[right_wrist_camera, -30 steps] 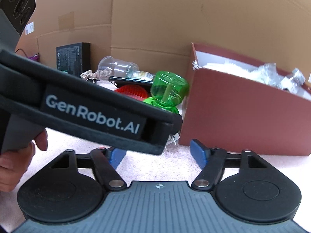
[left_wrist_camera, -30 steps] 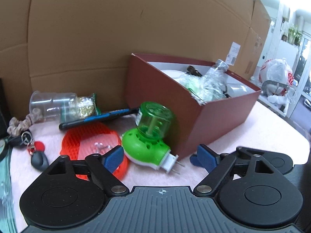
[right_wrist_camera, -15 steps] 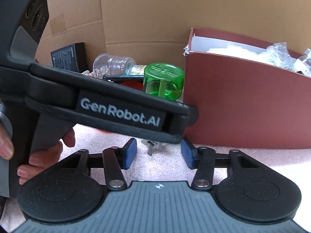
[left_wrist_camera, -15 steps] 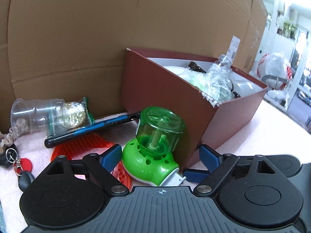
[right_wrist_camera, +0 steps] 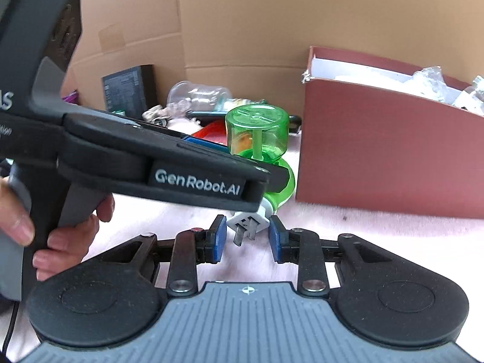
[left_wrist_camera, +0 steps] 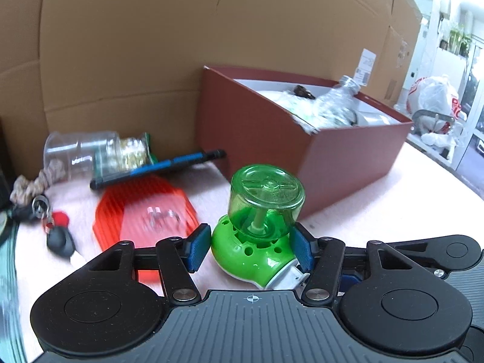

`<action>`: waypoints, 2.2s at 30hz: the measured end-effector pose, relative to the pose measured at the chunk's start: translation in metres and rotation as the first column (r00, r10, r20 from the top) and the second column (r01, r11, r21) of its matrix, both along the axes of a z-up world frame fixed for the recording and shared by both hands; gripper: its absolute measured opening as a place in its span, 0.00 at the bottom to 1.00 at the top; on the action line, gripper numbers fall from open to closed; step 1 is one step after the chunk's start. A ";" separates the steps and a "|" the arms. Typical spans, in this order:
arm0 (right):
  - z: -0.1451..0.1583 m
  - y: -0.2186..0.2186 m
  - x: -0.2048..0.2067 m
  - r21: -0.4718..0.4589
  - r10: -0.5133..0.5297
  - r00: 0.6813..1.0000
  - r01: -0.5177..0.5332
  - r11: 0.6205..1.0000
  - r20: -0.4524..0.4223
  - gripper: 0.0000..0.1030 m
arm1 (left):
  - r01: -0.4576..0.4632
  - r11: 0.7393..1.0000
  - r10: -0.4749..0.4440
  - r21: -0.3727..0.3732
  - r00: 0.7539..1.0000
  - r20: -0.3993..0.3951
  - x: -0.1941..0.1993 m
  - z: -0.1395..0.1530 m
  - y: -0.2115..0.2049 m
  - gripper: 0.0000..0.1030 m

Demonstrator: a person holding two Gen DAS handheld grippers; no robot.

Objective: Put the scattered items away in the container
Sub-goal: 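Grasp the green plug-in repeller by its base with the left gripper, then lift the green repeller with the left gripper and carry it over the red box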

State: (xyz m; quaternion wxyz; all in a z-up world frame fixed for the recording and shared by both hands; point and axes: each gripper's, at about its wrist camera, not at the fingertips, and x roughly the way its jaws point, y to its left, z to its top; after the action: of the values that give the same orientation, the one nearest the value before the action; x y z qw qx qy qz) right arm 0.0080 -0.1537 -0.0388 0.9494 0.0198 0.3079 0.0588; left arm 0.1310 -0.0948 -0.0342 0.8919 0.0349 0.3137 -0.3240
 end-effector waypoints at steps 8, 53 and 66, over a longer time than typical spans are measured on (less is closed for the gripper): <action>-0.001 0.006 -0.052 -0.012 0.058 0.998 -0.058 0.998 -0.019 0.32 | 0.002 1.000 -0.003 -0.012 0.999 -0.032 -0.064 0.001 0.004 0.64; 0.012 0.009 -0.062 0.009 0.028 0.999 -0.028 1.000 0.043 0.60 | -0.001 1.000 -0.001 -0.028 0.997 -0.082 -0.075 0.018 -0.010 0.68; 0.074 -0.025 -0.062 -0.022 -0.047 0.978 0.052 0.998 0.204 0.60 | 0.073 0.995 -0.068 -0.066 0.995 0.072 -0.059 0.091 -0.058 0.68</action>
State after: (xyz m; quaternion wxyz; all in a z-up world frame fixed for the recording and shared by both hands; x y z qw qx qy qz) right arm -0.0544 -0.1784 0.0353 0.9772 0.0084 0.2094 0.0326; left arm 0.0723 -0.1529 0.0570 0.8909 0.0264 0.2698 -0.3644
